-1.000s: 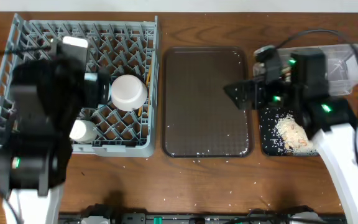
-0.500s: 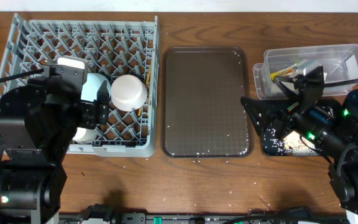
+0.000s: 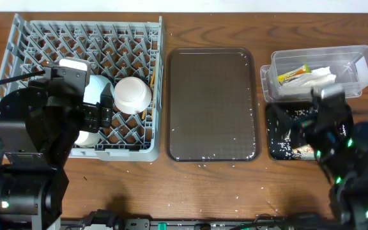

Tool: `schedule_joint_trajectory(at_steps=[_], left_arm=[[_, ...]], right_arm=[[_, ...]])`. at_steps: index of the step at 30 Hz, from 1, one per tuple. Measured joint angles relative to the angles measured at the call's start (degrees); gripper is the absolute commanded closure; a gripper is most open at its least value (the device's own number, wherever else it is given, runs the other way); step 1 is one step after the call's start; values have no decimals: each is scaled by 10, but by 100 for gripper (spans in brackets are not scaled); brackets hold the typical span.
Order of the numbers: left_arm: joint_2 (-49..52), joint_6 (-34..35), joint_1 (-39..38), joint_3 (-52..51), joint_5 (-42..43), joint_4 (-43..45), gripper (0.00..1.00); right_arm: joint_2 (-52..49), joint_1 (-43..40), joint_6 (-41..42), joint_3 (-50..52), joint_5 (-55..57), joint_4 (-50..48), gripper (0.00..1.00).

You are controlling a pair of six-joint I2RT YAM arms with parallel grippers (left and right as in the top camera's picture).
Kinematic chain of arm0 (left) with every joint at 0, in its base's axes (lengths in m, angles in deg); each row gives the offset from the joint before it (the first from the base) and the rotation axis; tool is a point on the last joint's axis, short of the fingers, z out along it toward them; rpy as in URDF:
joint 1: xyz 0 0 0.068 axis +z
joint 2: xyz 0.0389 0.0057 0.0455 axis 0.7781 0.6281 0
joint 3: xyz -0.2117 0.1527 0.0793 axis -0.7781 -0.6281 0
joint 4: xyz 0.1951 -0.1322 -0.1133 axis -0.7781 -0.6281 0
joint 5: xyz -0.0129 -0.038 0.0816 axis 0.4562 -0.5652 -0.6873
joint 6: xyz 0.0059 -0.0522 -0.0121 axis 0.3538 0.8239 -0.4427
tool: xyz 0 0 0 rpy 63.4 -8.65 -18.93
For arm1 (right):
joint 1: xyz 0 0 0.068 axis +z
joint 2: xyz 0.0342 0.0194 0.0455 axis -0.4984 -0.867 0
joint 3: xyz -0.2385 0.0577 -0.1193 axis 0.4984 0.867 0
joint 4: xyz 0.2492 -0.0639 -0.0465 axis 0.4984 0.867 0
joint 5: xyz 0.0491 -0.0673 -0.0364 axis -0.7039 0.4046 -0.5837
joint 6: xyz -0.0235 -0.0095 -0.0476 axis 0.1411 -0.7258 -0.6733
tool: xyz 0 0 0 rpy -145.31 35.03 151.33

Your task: Sort waste into correct bins and load items into the dishwasher

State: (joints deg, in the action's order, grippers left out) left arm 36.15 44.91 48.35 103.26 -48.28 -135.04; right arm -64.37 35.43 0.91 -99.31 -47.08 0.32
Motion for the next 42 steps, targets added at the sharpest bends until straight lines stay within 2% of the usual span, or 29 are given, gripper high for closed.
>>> schedule_joint_trajectory(at_steps=[7, 8, 10, 16, 19, 42], left_arm=[[0, 0, 0, 0, 0, 0, 6], [0, 0, 0, 0, 0, 0, 0], [0, 0, 0, 0, 0, 0, 1], [0, 1, 0, 0, 0, 0, 1], [0, 2, 0, 0, 0, 0, 1], [0, 2, 0, 0, 0, 0, 2]], right_arm=[[172, -21, -11, 203, 45, -57, 1], [195, -21, -13, 231, 52, -74, 1], [244, -21, -15, 288, 63, -110, 1], [350, -21, -17, 410, 75, -186, 1], [366, -21, -17, 454, 76, -239, 1], [368, -21, -17, 475, 78, -264, 1]])
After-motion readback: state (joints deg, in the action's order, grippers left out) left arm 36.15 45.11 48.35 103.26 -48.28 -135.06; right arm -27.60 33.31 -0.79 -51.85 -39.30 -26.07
